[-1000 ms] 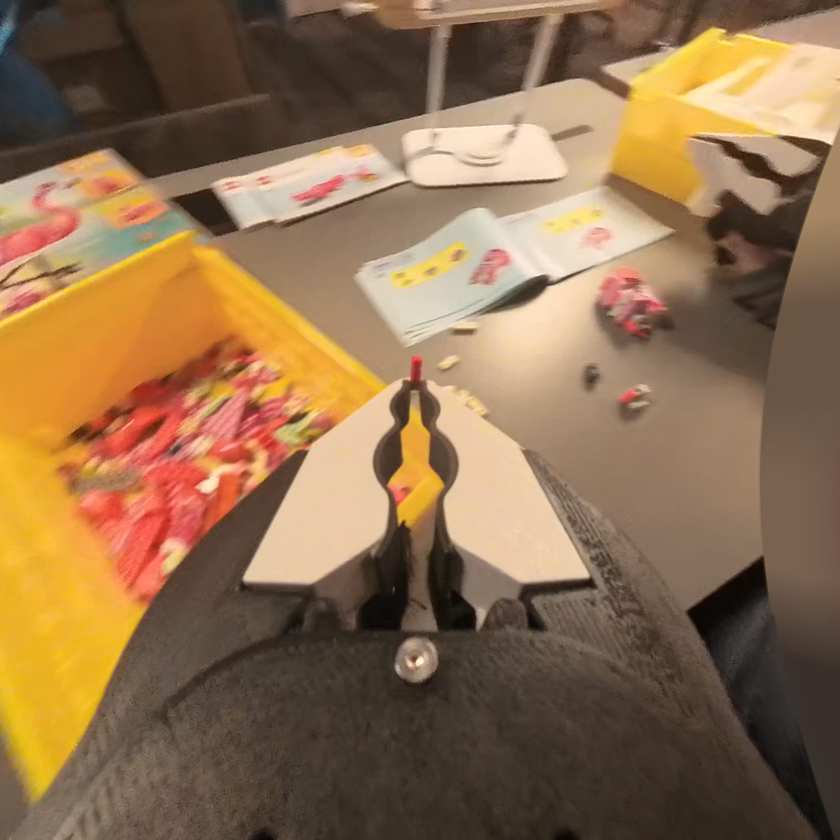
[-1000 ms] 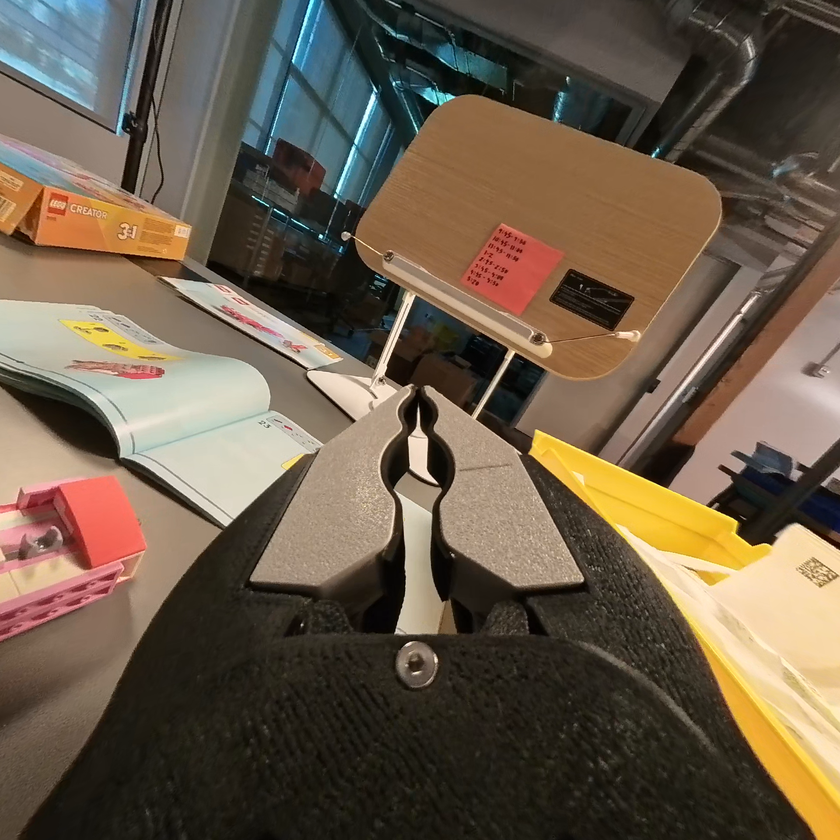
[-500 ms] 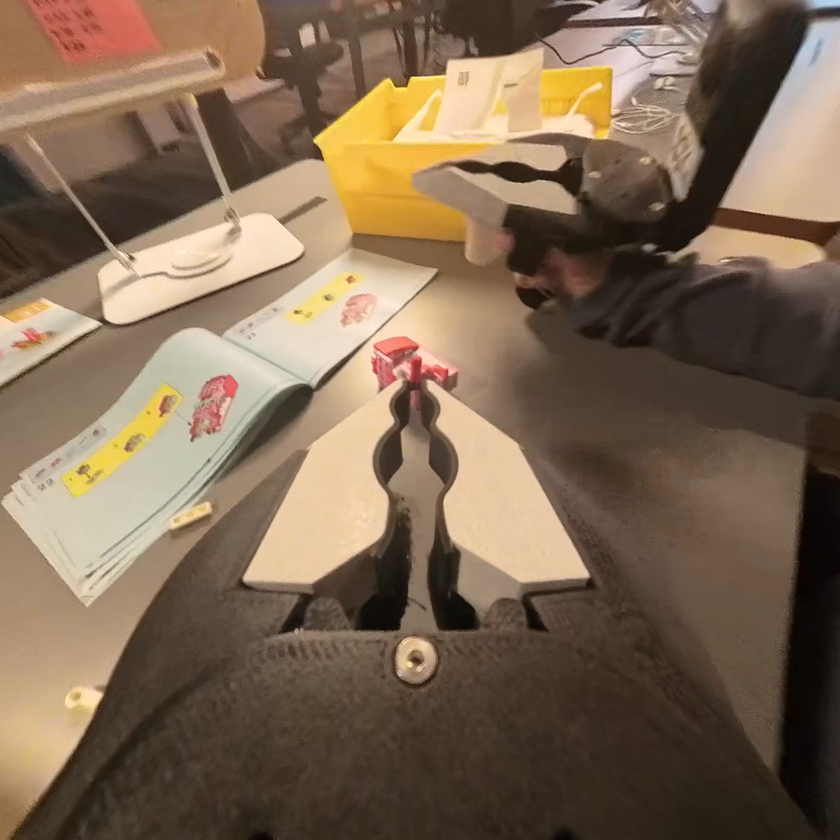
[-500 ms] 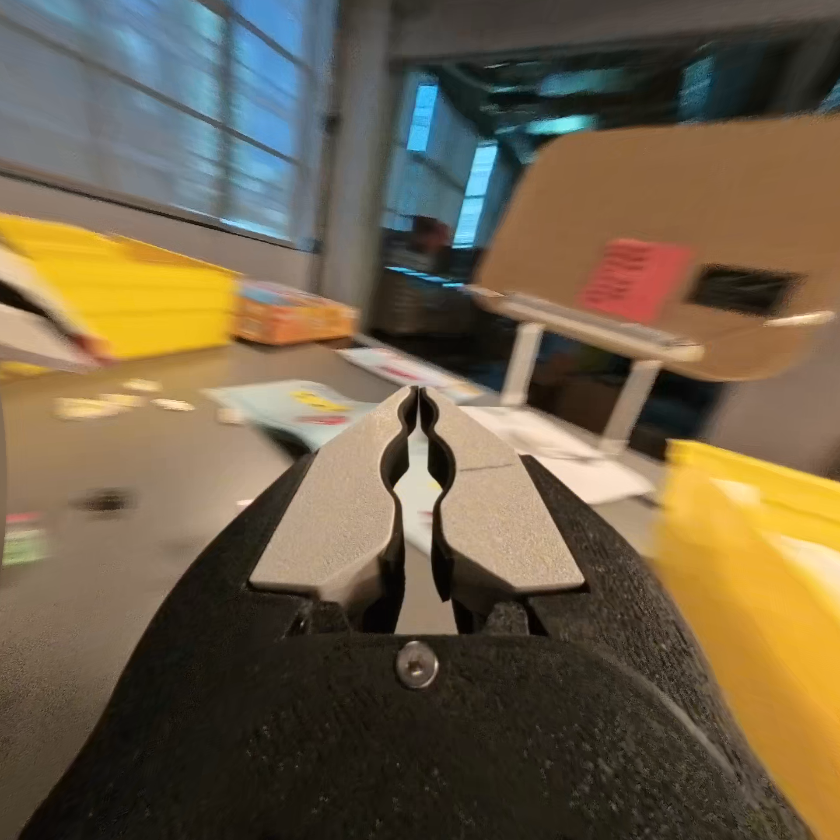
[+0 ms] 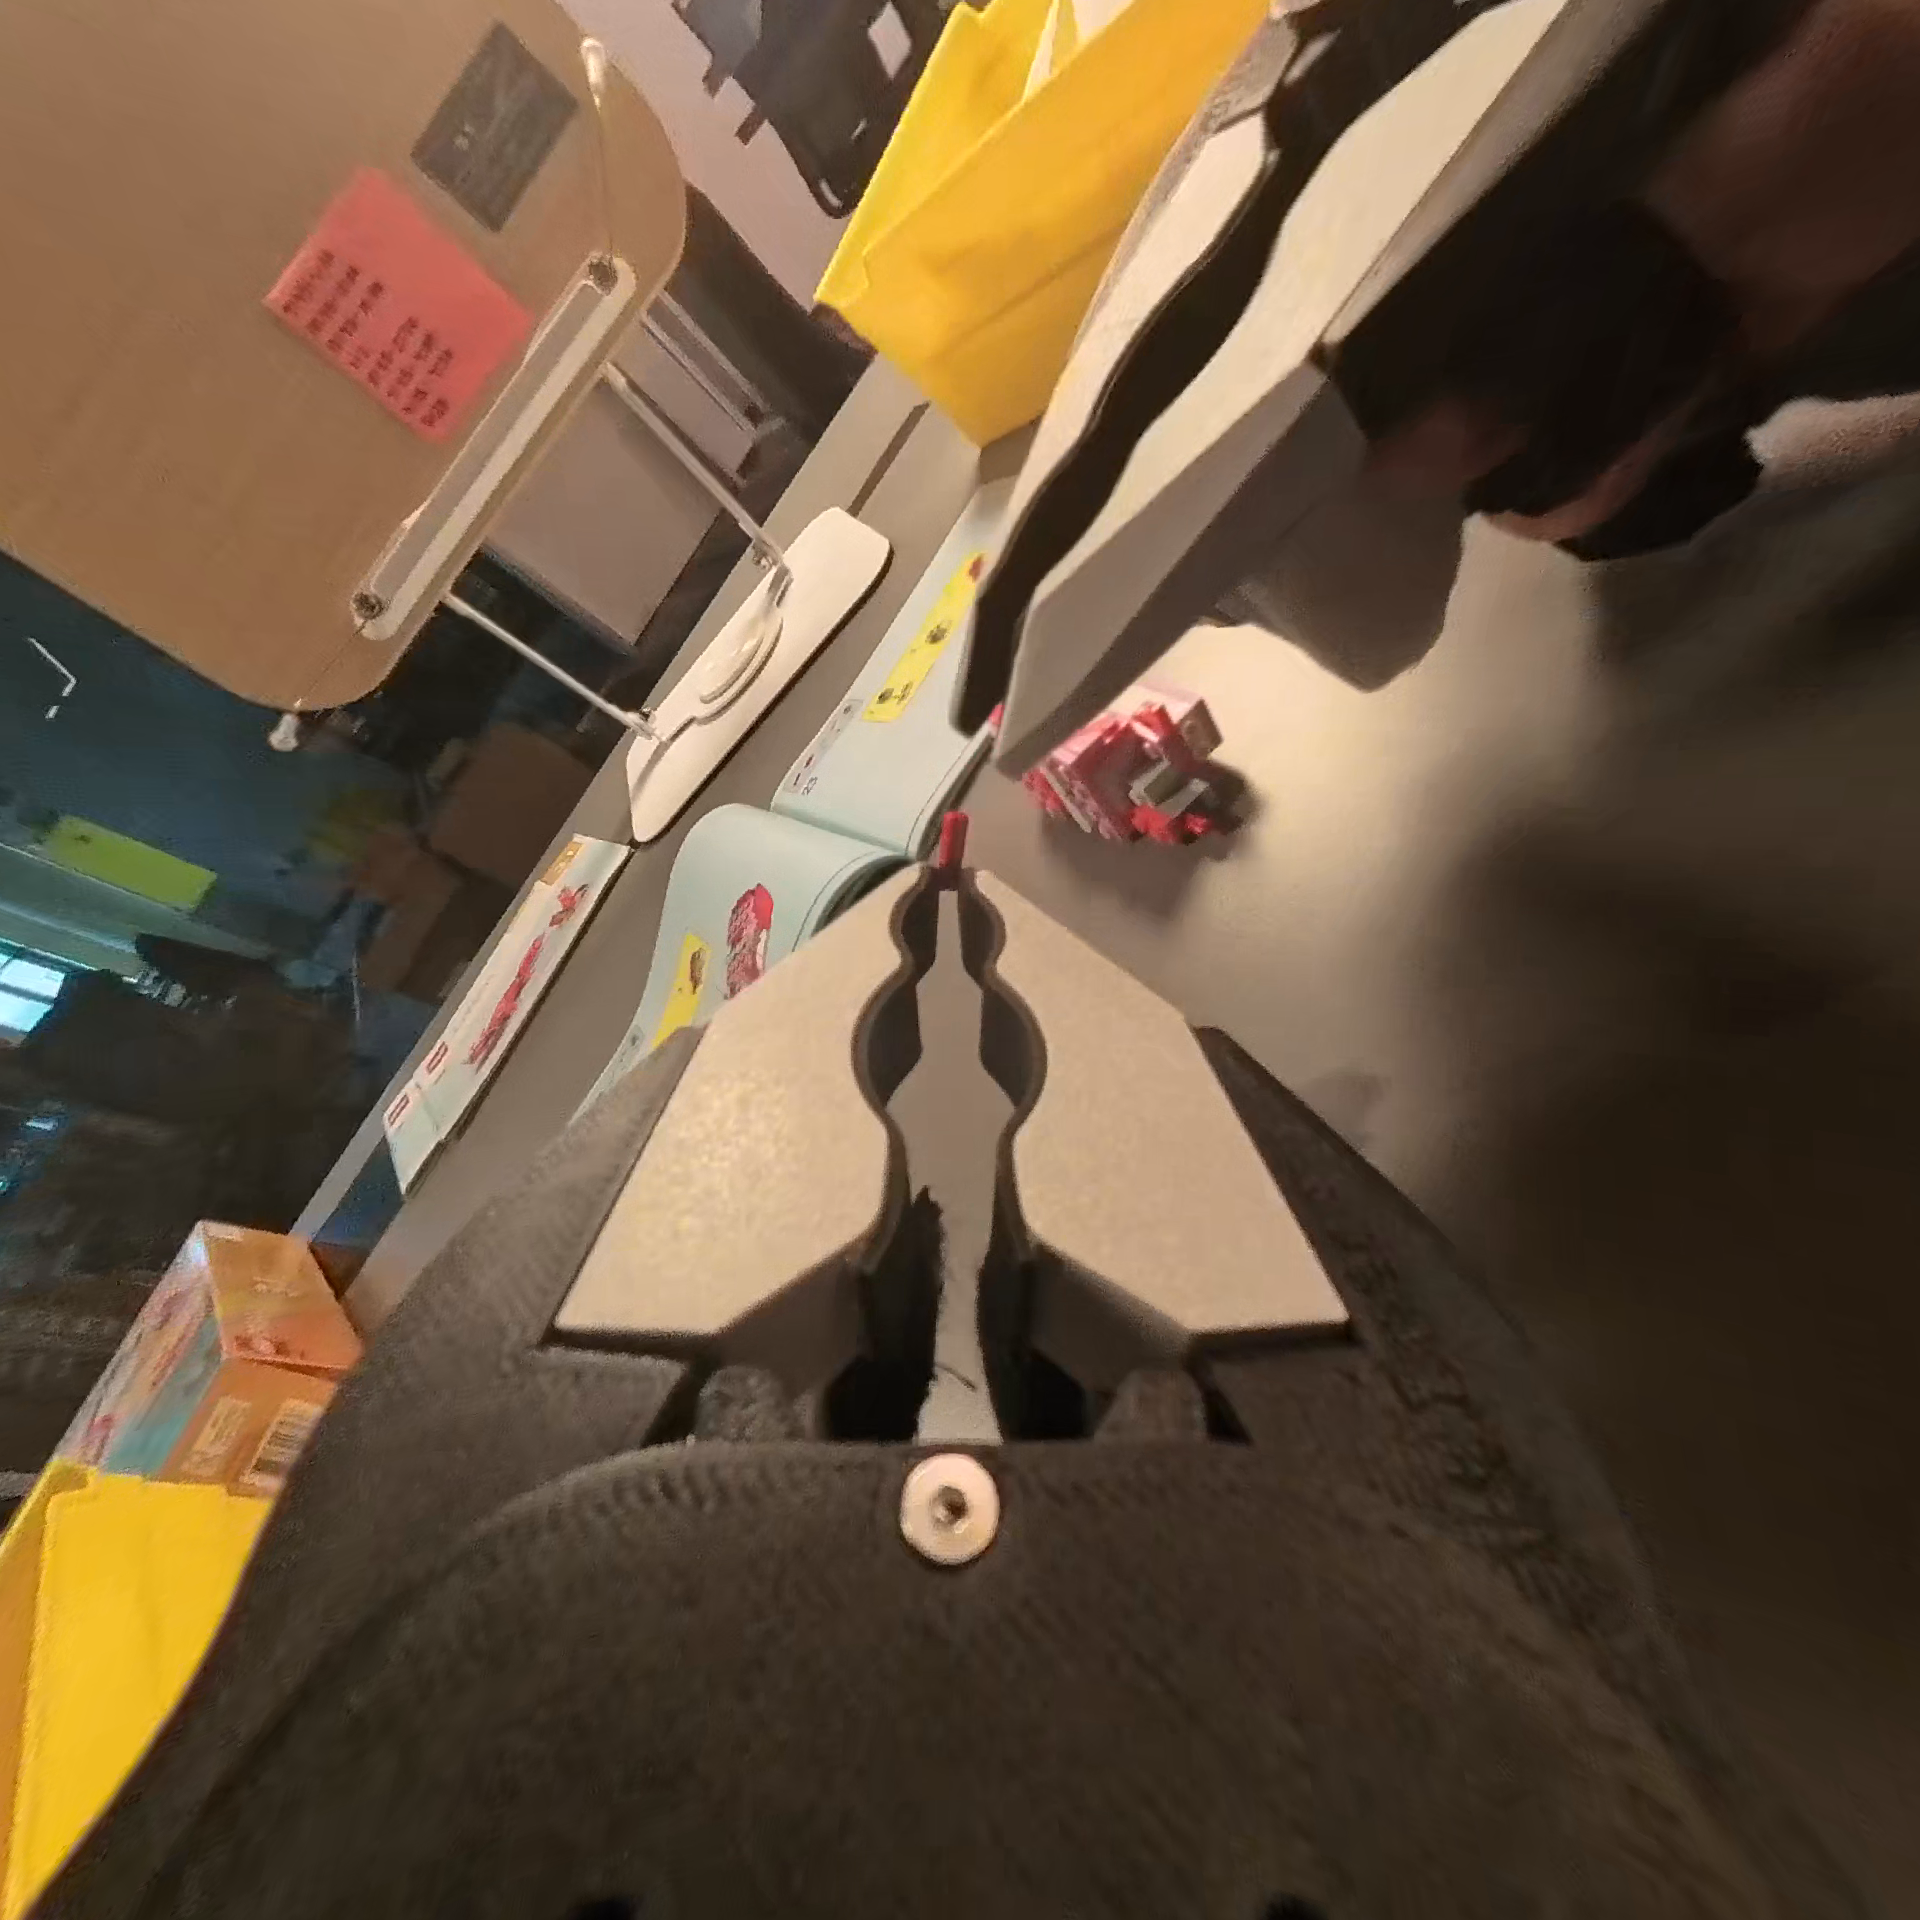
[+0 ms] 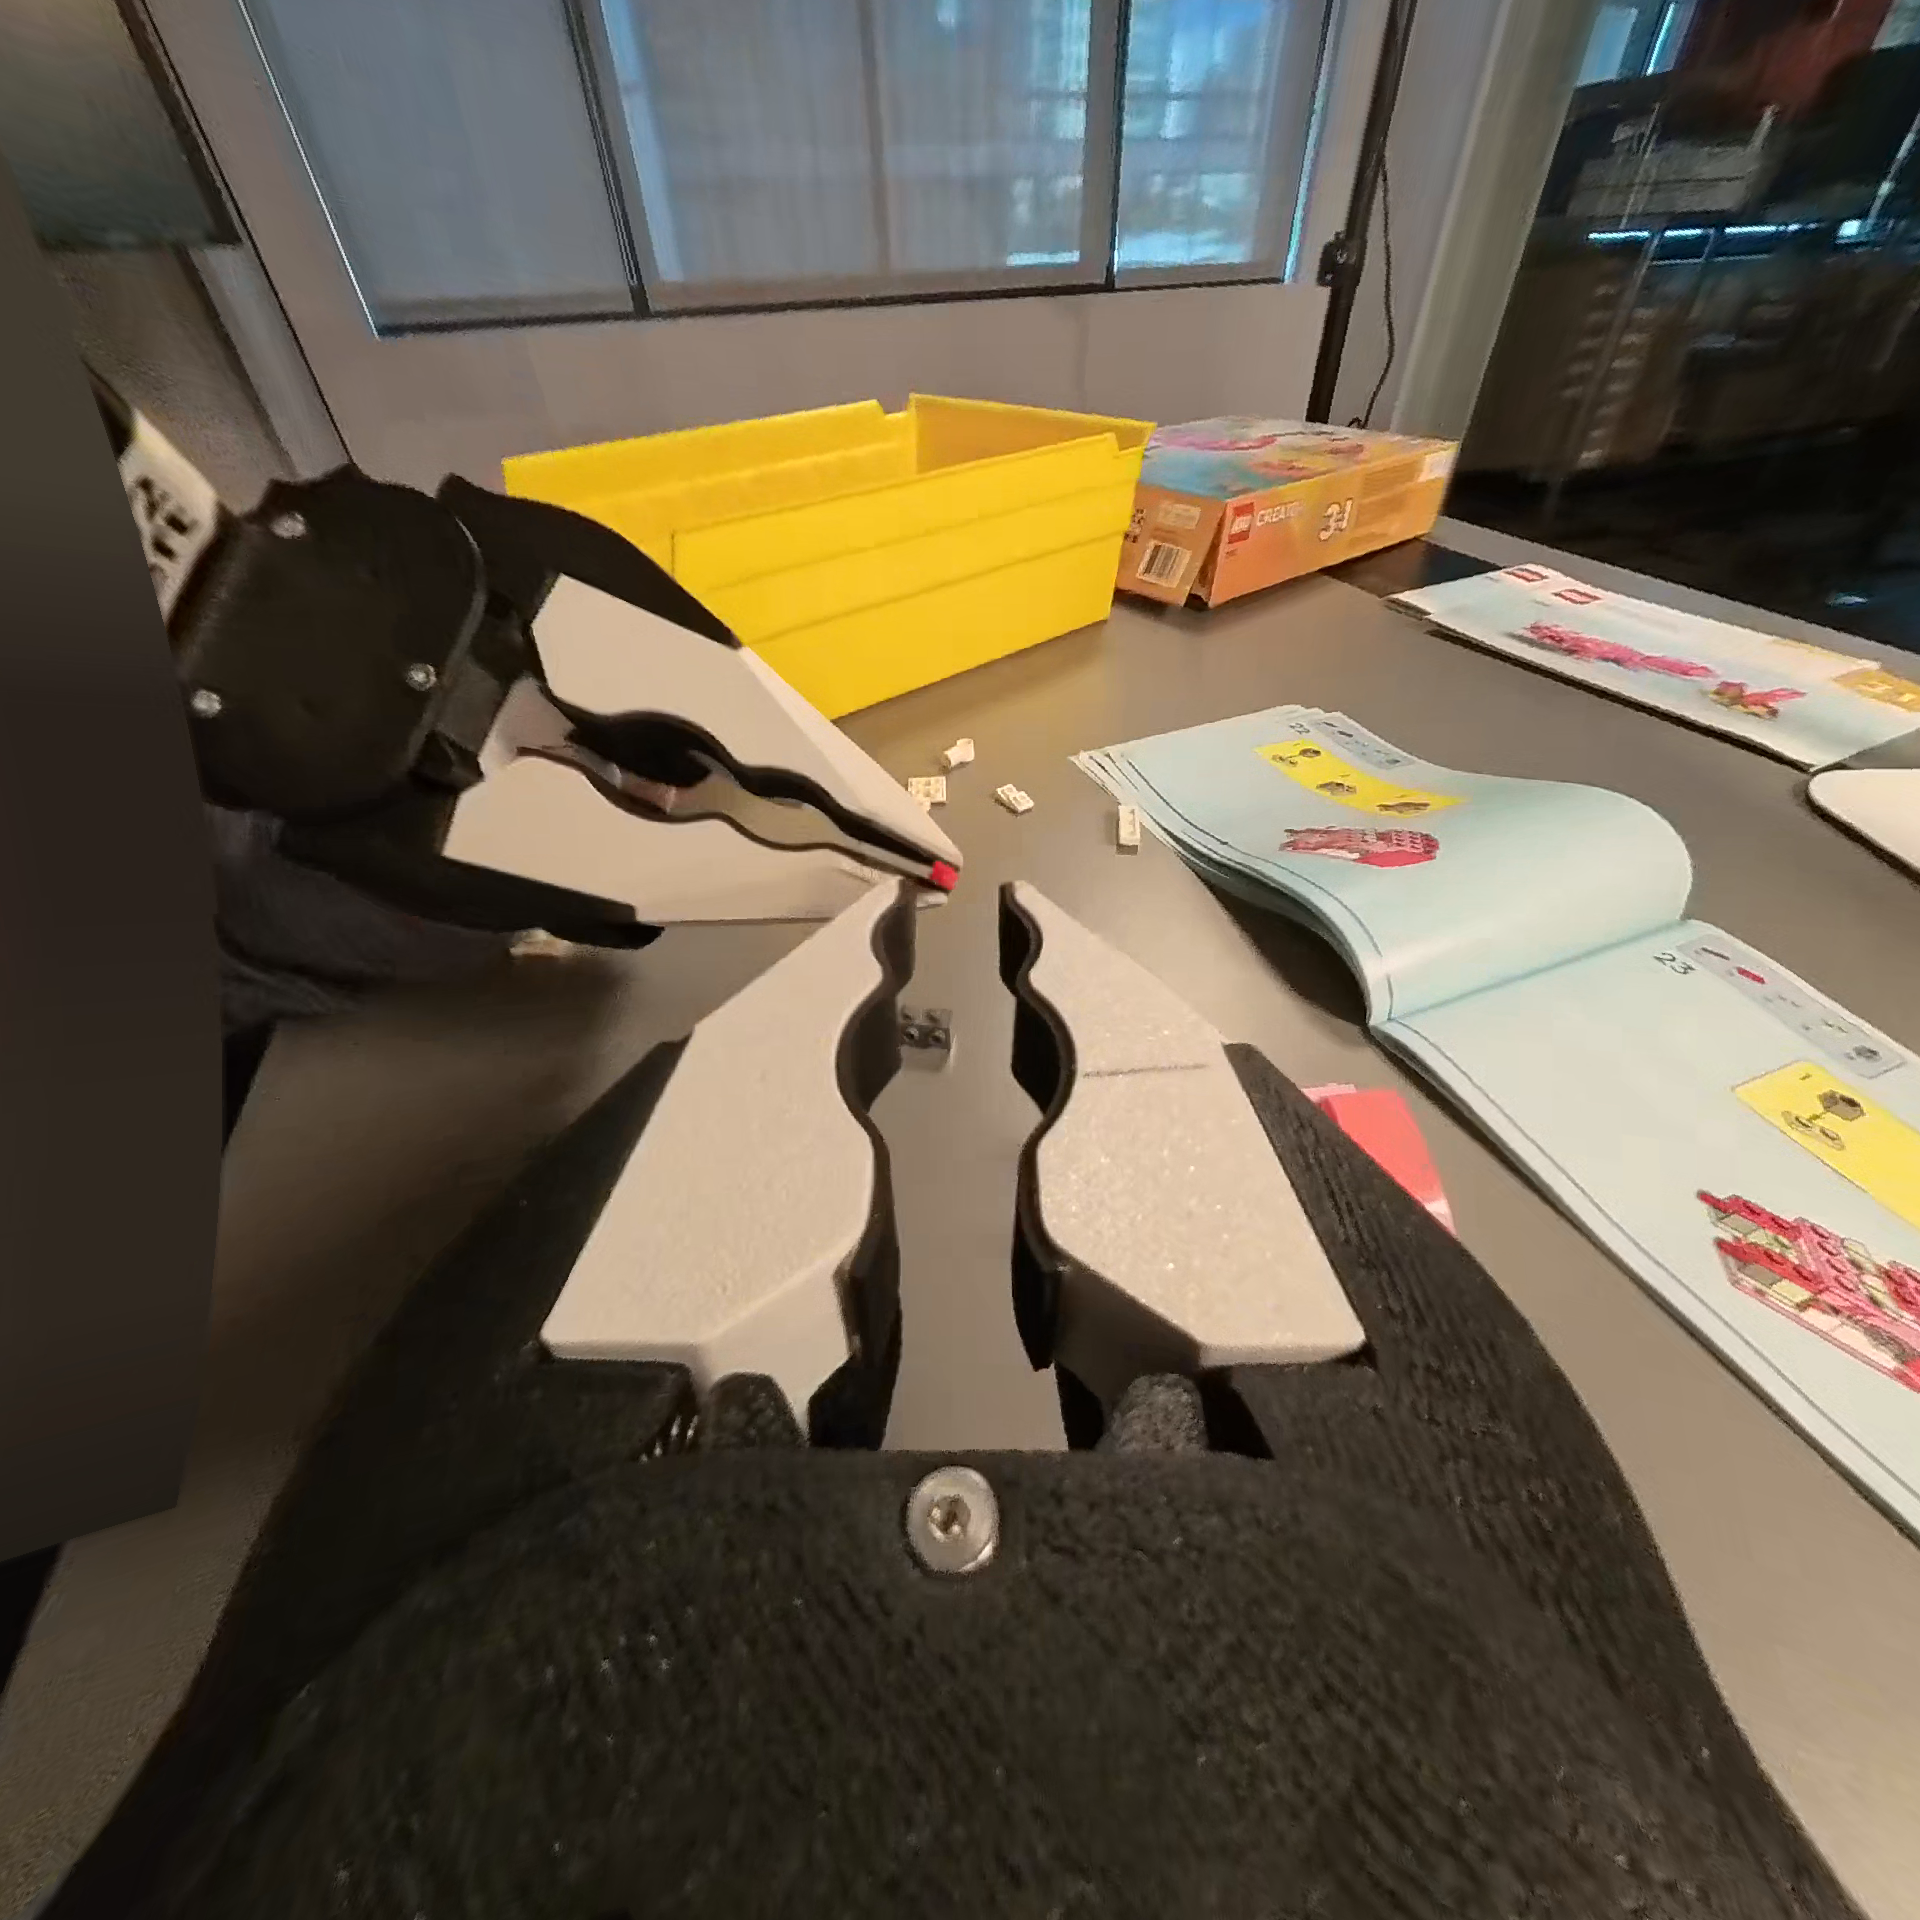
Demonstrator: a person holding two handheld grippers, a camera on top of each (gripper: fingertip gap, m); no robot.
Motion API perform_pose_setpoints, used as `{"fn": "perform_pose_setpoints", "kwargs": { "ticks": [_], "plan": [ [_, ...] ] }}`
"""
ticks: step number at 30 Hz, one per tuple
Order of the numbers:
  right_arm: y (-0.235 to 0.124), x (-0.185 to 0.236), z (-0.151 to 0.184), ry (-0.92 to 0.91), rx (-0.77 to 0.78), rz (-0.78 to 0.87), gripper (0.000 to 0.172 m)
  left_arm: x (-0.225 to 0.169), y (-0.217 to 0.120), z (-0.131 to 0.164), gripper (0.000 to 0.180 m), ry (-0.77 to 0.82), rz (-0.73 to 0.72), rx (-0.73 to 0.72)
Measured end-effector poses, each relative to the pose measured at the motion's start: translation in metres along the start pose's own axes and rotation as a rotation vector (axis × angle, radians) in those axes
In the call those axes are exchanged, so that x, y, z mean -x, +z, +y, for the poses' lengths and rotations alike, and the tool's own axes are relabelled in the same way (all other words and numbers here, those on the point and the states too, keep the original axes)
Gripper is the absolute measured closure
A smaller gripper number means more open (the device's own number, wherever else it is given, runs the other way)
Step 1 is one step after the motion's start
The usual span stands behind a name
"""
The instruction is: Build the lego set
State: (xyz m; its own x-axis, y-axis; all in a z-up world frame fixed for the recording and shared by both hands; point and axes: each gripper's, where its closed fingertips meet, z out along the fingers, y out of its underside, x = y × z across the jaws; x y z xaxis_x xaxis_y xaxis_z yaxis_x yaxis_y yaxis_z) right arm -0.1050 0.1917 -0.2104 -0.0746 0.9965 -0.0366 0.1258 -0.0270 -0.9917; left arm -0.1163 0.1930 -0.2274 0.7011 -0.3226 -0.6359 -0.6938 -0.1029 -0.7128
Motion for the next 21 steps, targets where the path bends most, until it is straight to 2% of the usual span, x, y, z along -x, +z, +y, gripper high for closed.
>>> {"fn": "perform_pose_setpoints", "kwargs": {
  "ticks": [4, 12, 16, 21],
  "plan": [
    [0.004, 0.002, 0.005, -0.048, 0.019, 0.013, 0.169, -0.005, 0.001, 0.000, 0.177, 0.042, 0.015, 0.005],
    [0.005, 0.004, 0.010, -0.023, 0.048, -0.023, 0.170, -0.015, 0.004, 0.003, 0.178, 0.078, 0.048, 0.027],
    [0.007, 0.005, 0.014, -0.036, 0.077, -0.021, 0.163, -0.016, 0.005, 0.004, 0.177, 0.080, 0.048, 0.030],
    [0.008, 0.005, 0.017, -0.050, 0.099, -0.013, 0.169, -0.016, 0.005, 0.003, 0.177, 0.071, 0.051, 0.022]
  ]
}}
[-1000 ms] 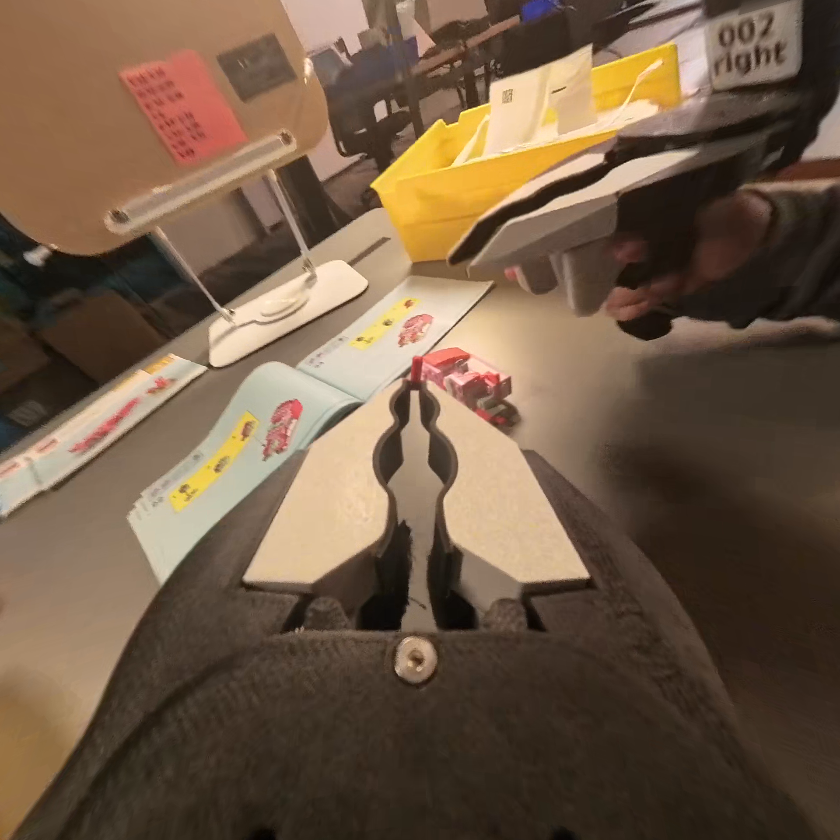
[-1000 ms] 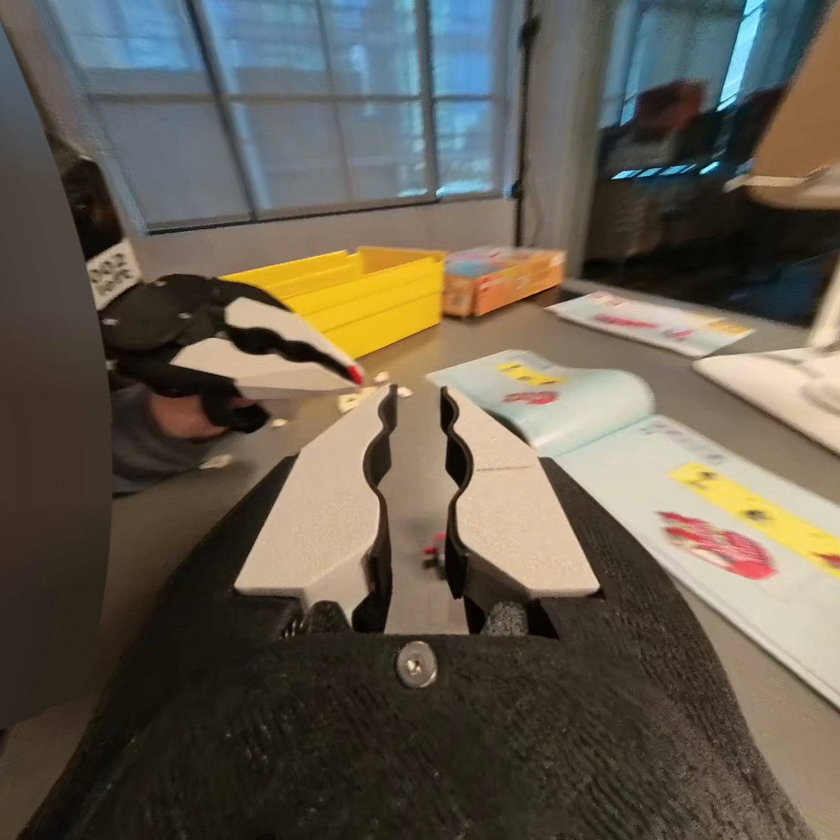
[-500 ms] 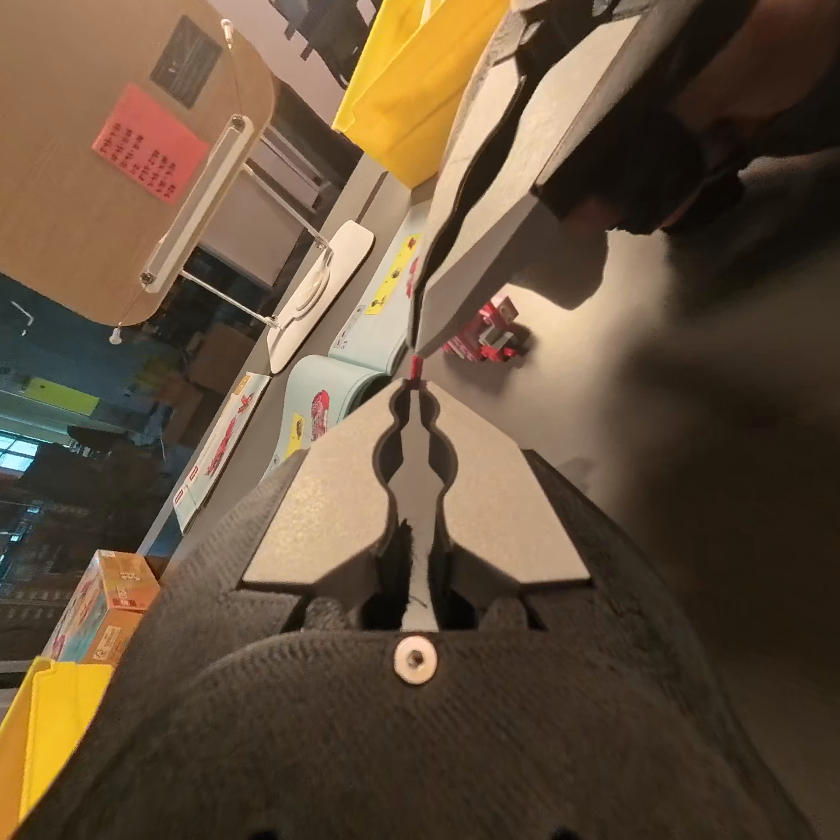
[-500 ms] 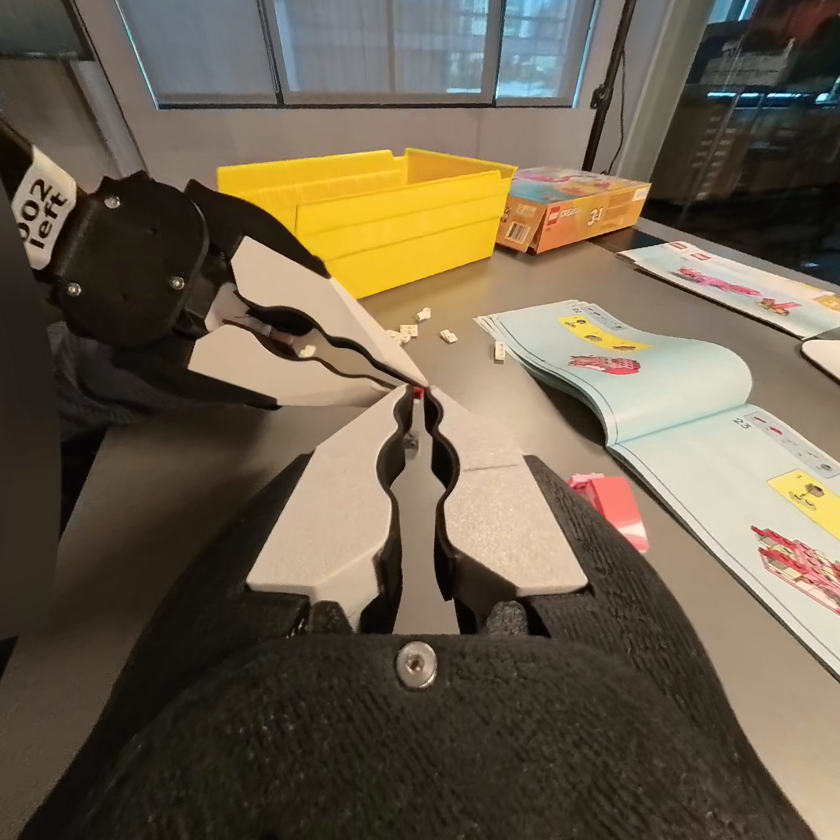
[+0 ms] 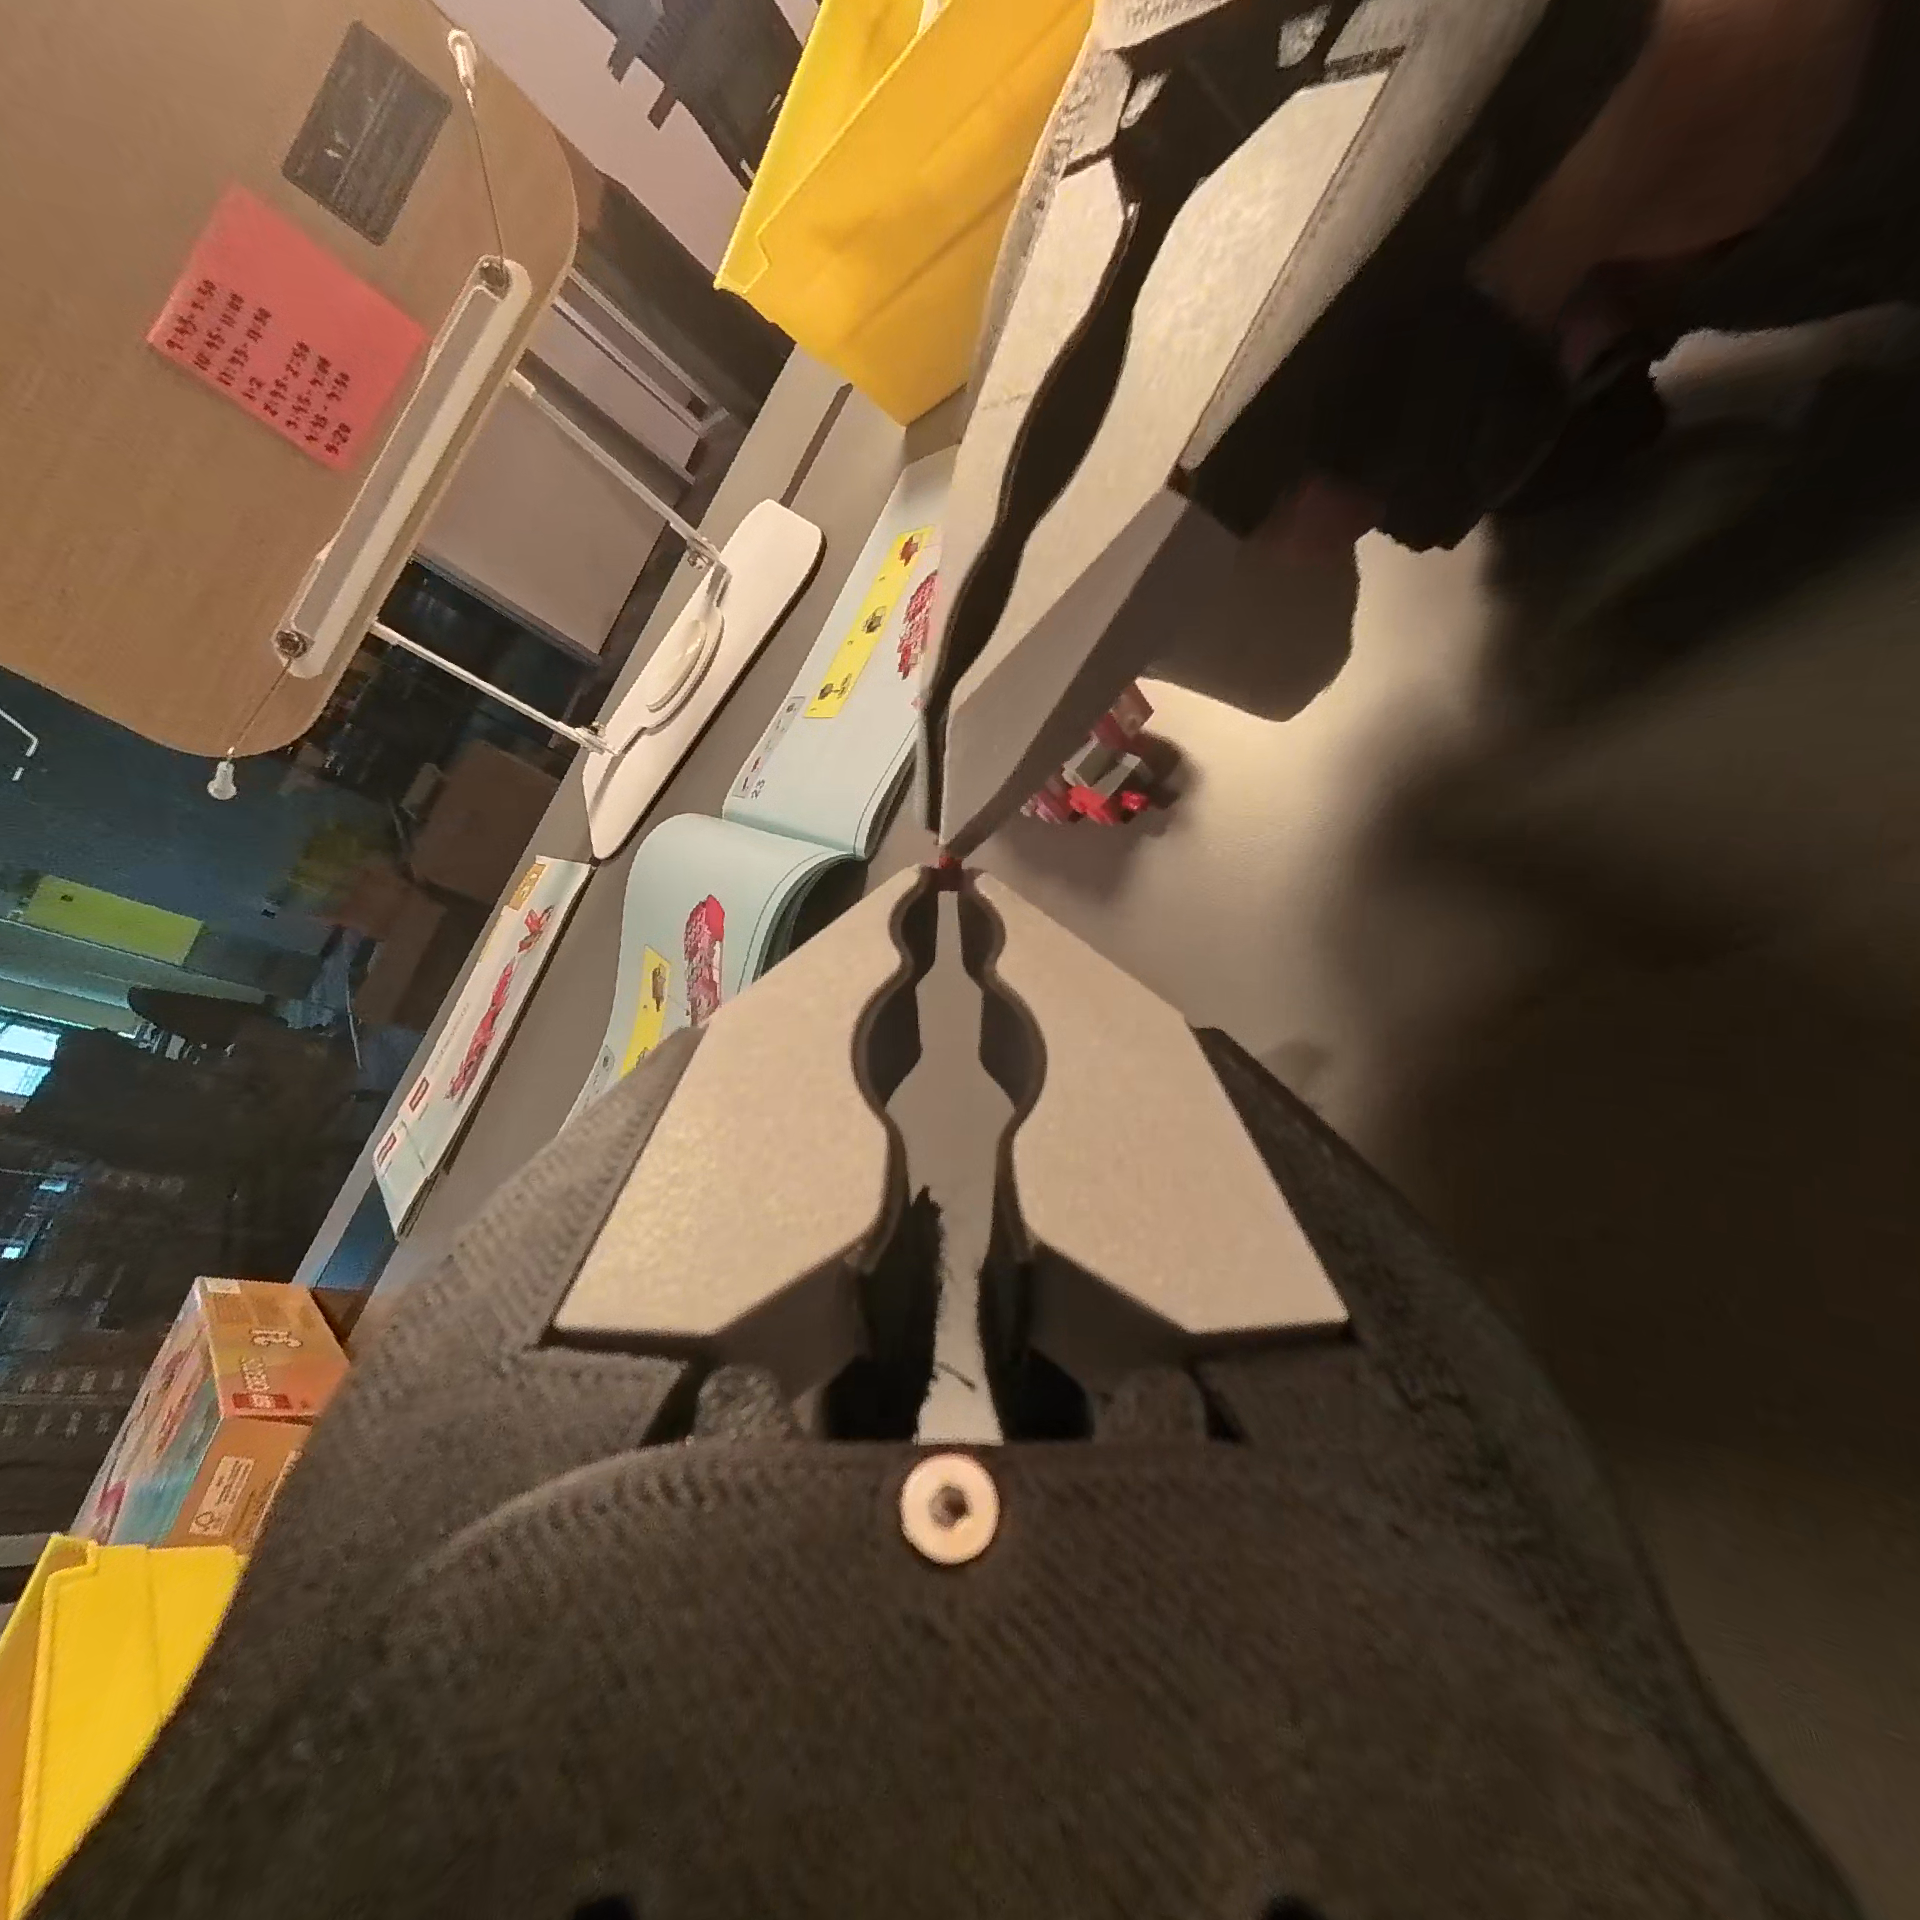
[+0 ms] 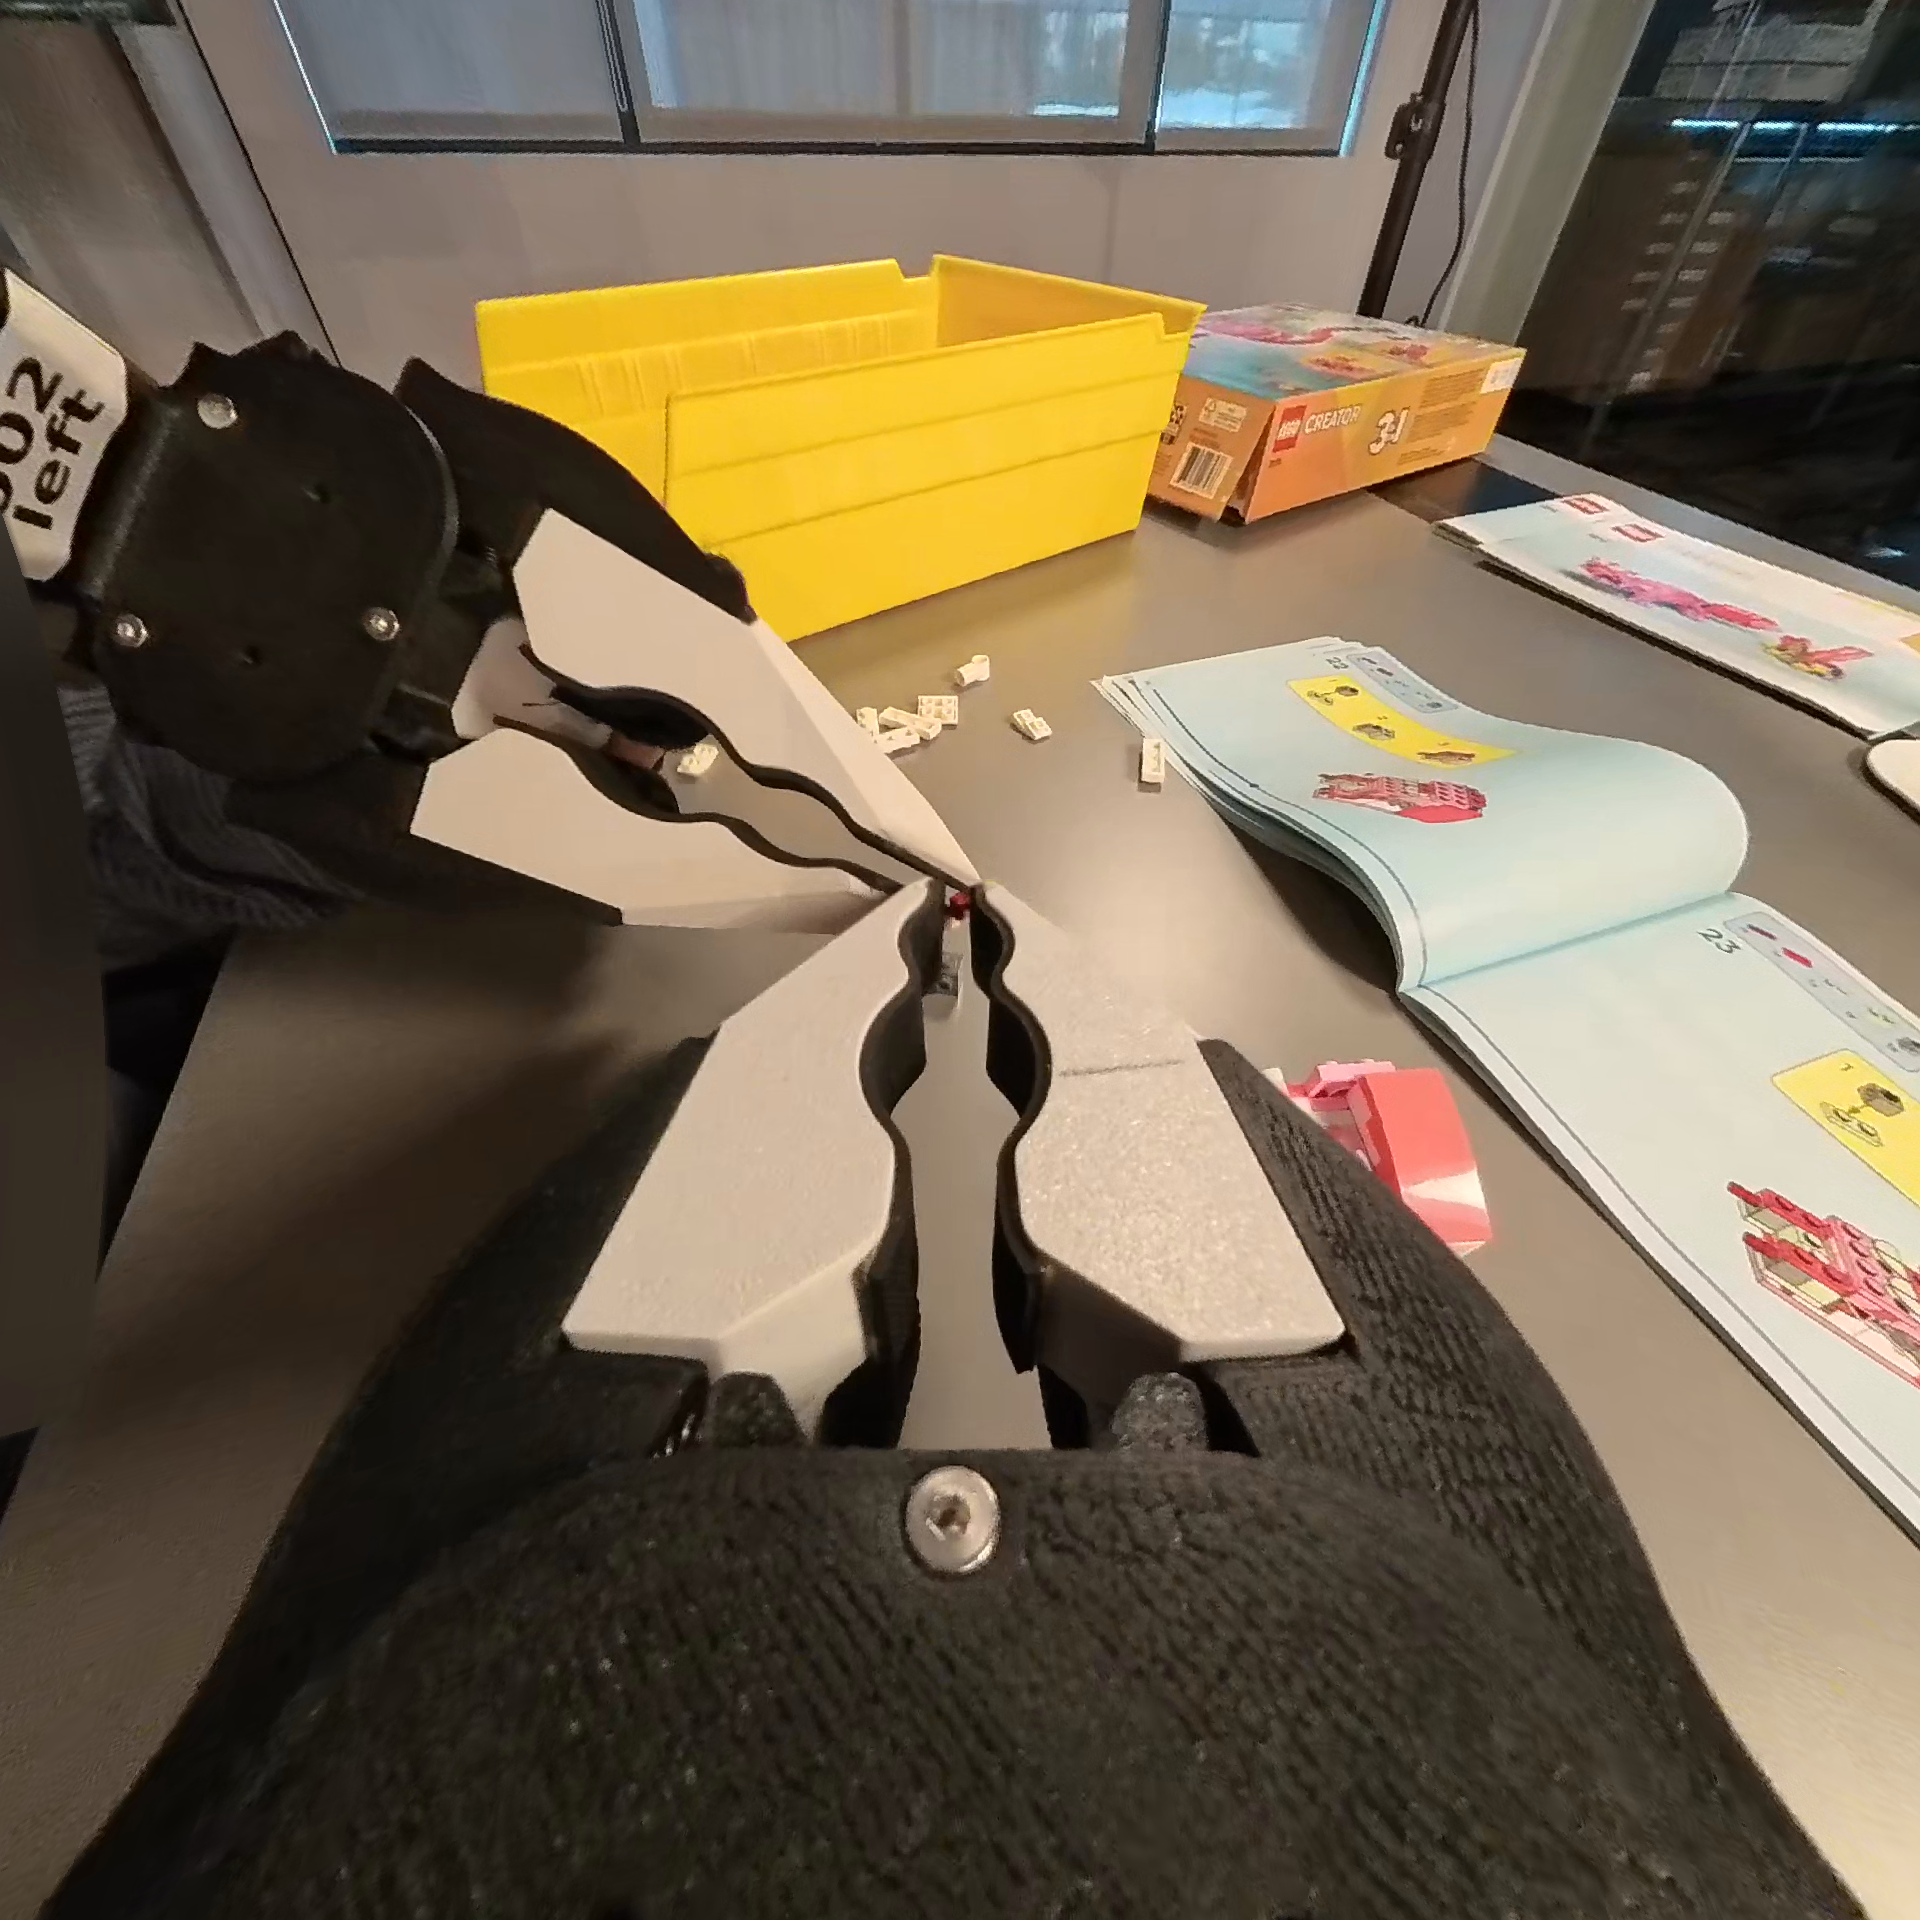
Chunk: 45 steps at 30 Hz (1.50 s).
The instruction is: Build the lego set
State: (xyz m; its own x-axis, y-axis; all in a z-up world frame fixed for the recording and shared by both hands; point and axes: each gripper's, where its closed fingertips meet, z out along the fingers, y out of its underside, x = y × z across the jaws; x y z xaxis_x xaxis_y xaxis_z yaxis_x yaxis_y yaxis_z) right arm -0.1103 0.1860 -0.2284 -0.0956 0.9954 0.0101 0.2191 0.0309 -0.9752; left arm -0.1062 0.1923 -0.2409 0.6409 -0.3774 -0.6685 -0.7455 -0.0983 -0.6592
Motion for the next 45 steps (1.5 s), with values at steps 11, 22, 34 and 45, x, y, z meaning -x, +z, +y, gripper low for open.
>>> {"fn": "perform_pose_setpoints", "kwargs": {
  "ticks": [11, 22, 34, 45],
  "plan": [
    [-0.0016, 0.0004, 0.0007, 0.026, -0.001, -0.020, 0.169, -0.0021, -0.0002, -0.0011, 0.178, -0.051, 0.037, -0.020],
    [-0.0013, -0.0011, 0.0033, 0.041, 0.015, -0.023, 0.168, -0.0023, 0.0014, 0.0005, 0.178, -0.076, 0.043, -0.017],
    [-0.0013, -0.0006, 0.0044, 0.052, 0.023, -0.035, 0.168, -0.0040, 0.0022, 0.0001, 0.178, -0.065, 0.042, -0.014],
    [-0.0006, 0.0000, 0.0091, 0.054, 0.059, -0.042, 0.169, -0.0075, 0.0033, 0.0024, 0.178, -0.067, 0.059, -0.001]
  ]
}}
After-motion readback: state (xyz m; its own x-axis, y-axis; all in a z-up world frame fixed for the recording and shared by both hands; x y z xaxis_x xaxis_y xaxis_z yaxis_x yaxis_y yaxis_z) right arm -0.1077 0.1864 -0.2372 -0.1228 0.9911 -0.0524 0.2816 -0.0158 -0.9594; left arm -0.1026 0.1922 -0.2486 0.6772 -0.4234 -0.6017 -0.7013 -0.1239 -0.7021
